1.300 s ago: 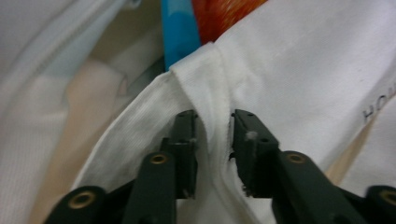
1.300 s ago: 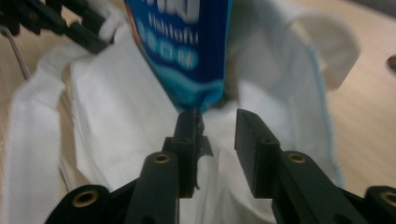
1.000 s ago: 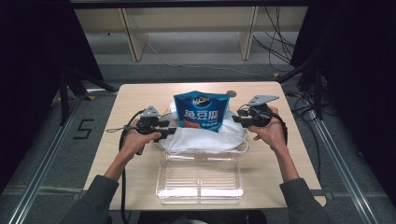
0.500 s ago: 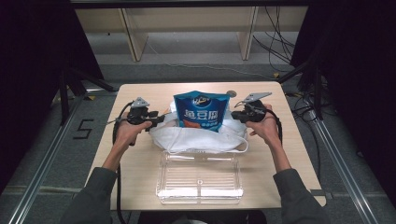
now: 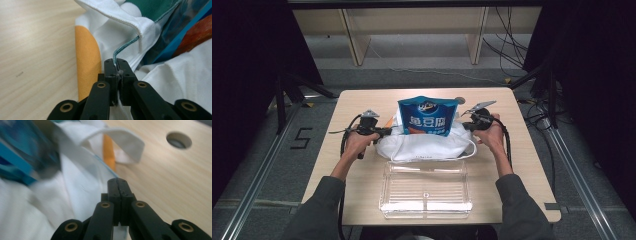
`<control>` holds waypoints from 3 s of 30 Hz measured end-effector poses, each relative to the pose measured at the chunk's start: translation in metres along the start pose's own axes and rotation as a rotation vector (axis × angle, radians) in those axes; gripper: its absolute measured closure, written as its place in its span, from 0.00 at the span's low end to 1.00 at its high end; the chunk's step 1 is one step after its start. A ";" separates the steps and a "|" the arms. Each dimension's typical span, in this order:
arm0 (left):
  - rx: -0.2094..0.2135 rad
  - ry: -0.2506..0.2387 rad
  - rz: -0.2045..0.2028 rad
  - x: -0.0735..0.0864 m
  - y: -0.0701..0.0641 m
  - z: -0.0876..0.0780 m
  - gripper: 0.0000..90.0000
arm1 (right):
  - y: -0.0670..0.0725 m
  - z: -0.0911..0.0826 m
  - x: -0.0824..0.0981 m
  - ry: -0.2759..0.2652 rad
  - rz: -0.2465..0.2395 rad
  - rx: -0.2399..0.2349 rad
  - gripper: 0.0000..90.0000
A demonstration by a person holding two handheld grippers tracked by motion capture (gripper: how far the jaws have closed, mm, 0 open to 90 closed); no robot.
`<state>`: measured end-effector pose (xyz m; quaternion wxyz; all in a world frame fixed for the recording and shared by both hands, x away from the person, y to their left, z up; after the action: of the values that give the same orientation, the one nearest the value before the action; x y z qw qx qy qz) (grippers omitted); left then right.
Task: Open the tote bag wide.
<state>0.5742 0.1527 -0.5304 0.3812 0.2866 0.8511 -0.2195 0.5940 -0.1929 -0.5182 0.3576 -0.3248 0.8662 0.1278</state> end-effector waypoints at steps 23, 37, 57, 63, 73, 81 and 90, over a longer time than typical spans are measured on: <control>-0.027 0.013 0.002 -0.001 -0.001 0.001 0.96 | 0.052 -0.090 -0.013 -0.119 -0.045 -0.161 0.78; -0.025 -0.001 -0.001 -0.001 -0.001 0.001 0.96 | 0.037 -0.078 0.036 0.112 -0.148 -0.023 0.98; -0.008 -0.033 -0.025 -0.002 0.000 -0.002 0.86 | 0.048 -0.059 0.065 0.162 -0.112 -0.049 0.82; -0.012 -0.085 -0.057 -0.011 0.001 -0.014 0.65 | 0.037 -0.094 0.038 -0.026 -0.012 -0.042 0.59; -0.062 -0.122 -0.036 -0.016 -0.008 -0.054 0.46 | 0.043 -0.124 0.010 -0.131 -0.051 -0.048 0.48; -0.071 -0.137 -0.029 0.006 -0.021 -0.083 0.38 | 0.049 -0.120 -0.002 -0.146 -0.052 -0.049 0.44; -0.087 -0.090 -0.008 0.036 -0.050 -0.108 0.32 | 0.053 -0.116 -0.008 -0.159 -0.042 -0.059 0.40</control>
<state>0.4653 0.1911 -0.4848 0.4304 0.2562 0.8429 -0.1964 0.5012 -0.2015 -0.4301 0.4183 -0.3422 0.8238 0.1710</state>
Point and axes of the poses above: each handheld gripper's, and its own axes: z roughly forward along the jaws, x roughly out of its underside, y roughly to its left, the point moved 7 cm from there along z, roughly forward along the jaws
